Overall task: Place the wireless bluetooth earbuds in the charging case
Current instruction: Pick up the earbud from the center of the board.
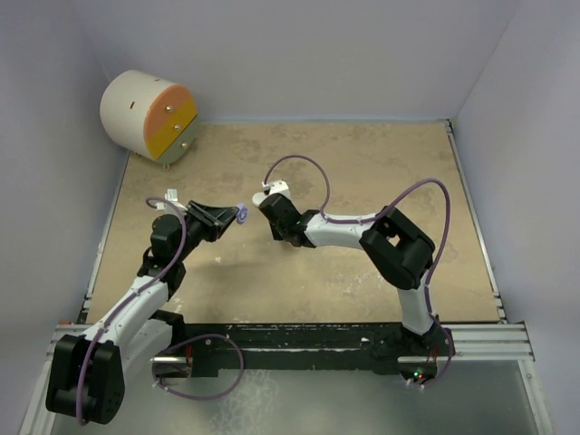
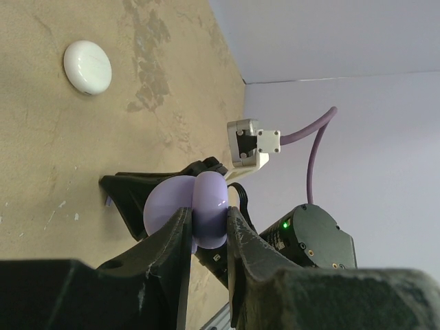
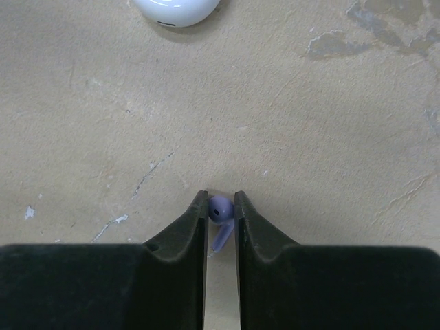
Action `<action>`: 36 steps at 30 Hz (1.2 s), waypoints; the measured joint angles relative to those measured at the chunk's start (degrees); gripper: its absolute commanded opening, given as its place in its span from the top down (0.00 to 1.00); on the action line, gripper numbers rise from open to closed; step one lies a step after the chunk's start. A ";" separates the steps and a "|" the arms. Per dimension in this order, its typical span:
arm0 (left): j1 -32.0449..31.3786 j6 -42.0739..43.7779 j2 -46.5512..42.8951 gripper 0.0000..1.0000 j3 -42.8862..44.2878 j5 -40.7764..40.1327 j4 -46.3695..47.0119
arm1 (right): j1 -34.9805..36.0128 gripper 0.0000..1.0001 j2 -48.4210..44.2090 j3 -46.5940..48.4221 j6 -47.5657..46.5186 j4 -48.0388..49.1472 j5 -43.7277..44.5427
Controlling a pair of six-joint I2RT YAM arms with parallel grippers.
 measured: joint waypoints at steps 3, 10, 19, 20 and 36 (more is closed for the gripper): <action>0.00 0.00 -0.04 1.00 0.00 0.00 -0.02 | 0.04 0.93 0.00 -0.02 -3.30 0.28 -0.44; 0.04 0.07 -1.81 1.00 0.00 -0.09 -1.40 | 0.04 1.00 -0.37 -1.73 -11.28 4.07 -3.69; 0.07 0.17 -1.97 1.00 0.00 -0.55 -2.40 | 0.04 1.00 -3.15 -6.32 -14.86 7.82 -4.94; 0.07 0.17 -1.90 1.00 0.00 -0.55 -2.43 | 0.04 1.00 -3.76 -7.04 -14.99 7.93 -4.94; 0.07 -1.46 4.61 1.00 0.00 1.11 2.01 | -1.90 1.00 -21.11 -19.39 -21.22 31.56 -5.22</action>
